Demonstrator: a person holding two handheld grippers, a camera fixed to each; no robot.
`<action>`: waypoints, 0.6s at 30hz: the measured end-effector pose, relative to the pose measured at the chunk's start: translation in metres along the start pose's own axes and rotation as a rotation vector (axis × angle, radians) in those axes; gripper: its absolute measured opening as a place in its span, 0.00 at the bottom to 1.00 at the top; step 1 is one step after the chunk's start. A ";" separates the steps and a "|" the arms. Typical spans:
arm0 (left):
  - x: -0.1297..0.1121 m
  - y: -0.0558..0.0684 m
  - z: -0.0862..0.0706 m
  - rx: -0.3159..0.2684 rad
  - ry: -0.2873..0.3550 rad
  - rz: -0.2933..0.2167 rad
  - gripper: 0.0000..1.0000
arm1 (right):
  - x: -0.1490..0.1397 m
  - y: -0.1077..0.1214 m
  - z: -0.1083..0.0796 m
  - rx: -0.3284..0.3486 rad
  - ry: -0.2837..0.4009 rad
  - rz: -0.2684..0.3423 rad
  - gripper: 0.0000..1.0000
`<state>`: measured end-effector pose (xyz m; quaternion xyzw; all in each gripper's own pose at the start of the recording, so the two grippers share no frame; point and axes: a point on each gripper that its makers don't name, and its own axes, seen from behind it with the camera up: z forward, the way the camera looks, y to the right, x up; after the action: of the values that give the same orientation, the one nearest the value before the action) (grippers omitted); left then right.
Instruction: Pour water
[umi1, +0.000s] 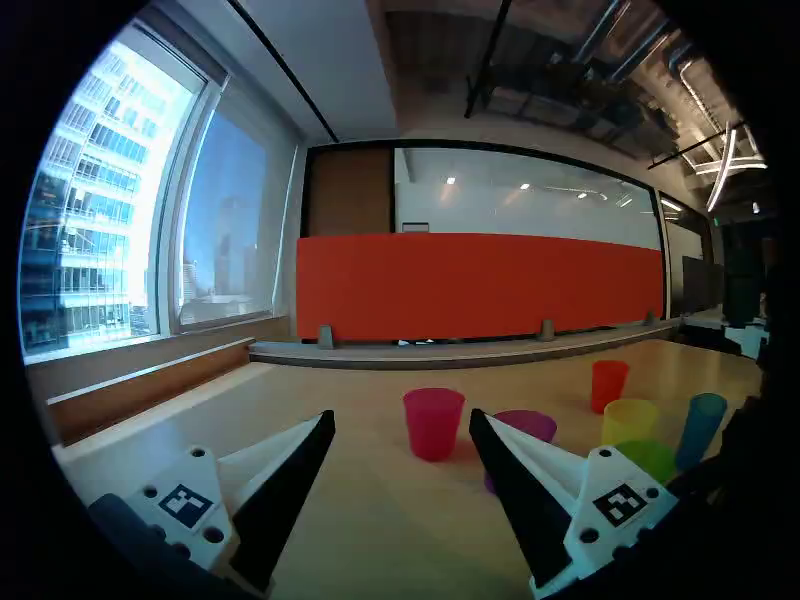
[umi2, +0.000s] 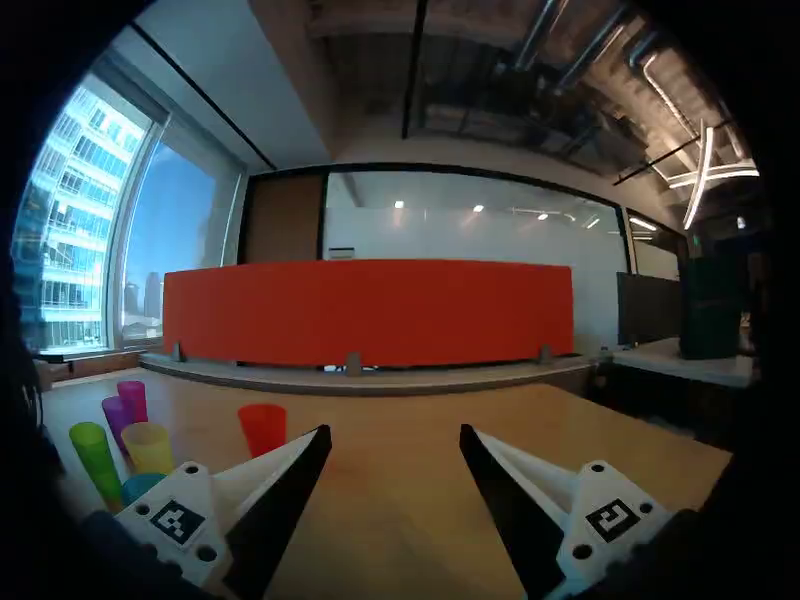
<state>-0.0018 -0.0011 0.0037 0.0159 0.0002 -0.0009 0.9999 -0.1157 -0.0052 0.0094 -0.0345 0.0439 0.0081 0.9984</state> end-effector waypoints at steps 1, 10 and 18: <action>0.000 0.000 0.000 0.000 0.000 0.000 1.00 | -0.001 0.000 0.000 0.001 -0.002 0.000 0.99; 0.000 -0.001 0.000 0.000 0.000 0.000 1.00 | -0.007 -0.001 0.002 0.006 -0.020 -0.007 1.00; 0.000 -0.001 -0.001 0.000 0.000 0.000 1.00 | -0.008 -0.001 0.001 0.004 -0.030 -0.009 1.00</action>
<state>-0.0019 -0.0018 0.0031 0.0160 0.0002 -0.0010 0.9999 -0.1240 -0.0064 0.0115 -0.0327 0.0288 0.0040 0.9990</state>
